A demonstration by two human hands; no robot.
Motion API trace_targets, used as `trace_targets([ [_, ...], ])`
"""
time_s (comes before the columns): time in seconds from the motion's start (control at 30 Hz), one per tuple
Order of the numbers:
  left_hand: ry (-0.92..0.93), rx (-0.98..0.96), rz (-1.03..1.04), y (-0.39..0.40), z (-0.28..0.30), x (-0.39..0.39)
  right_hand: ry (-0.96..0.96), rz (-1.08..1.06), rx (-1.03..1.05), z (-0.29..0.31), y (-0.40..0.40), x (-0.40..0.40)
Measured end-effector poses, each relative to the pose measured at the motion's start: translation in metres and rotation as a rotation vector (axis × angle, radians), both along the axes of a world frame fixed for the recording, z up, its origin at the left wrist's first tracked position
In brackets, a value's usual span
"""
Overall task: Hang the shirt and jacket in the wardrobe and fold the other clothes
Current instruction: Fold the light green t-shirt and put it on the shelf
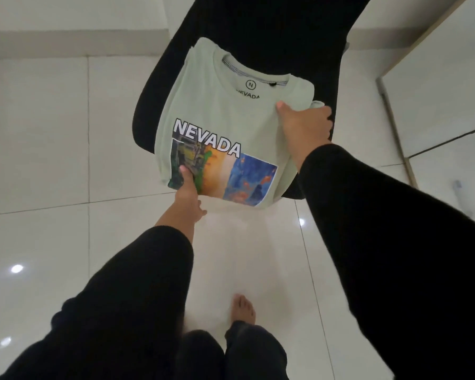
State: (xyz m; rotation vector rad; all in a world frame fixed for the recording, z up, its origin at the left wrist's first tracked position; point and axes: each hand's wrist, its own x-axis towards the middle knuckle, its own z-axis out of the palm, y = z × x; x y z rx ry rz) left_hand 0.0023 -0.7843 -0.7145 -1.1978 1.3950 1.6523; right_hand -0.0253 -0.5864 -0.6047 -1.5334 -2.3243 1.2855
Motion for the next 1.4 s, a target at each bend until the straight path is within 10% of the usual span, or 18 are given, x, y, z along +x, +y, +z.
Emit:
trace_targets([
  [0.33, 0.189, 0.376, 0.235, 0.017, -0.023, 0.019, 0.150, 0.119, -0.357, -0.004, -0.004, -0.024],
  [0.63, 0.283, 0.325, 0.249, -0.037, 0.033, 0.051, 0.378, -0.046, -0.955, 0.039, -0.030, 0.010],
  [1.0, 0.466, 0.334, -0.050, -0.064, 0.267, 0.047, 0.786, -0.408, -1.113, 0.208, -0.036, 0.120],
  [1.4, 0.550, 0.677, -0.789, 0.110, 0.515, 0.103, 1.665, -0.751, -0.921, 0.436, 0.057, 0.308],
])
